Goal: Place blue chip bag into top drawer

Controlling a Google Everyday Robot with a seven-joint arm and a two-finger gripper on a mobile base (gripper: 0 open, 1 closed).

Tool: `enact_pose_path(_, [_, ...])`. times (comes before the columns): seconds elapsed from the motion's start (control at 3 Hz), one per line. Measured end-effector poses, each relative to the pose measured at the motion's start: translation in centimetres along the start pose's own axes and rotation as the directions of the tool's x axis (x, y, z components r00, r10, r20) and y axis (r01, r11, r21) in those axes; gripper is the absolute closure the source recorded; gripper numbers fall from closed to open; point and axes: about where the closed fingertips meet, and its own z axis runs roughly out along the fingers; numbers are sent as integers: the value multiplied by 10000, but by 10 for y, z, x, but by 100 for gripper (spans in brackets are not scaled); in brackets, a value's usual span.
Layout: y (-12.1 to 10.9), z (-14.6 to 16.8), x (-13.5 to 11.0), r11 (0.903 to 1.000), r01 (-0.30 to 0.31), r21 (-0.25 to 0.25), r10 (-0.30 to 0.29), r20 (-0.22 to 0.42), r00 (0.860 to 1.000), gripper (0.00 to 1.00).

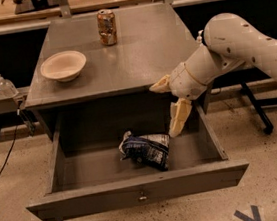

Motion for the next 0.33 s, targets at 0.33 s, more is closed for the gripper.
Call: enact_pose_path(0.33, [-4, -2, -3, 9999, 105, 83, -107, 260, 9996, 0])
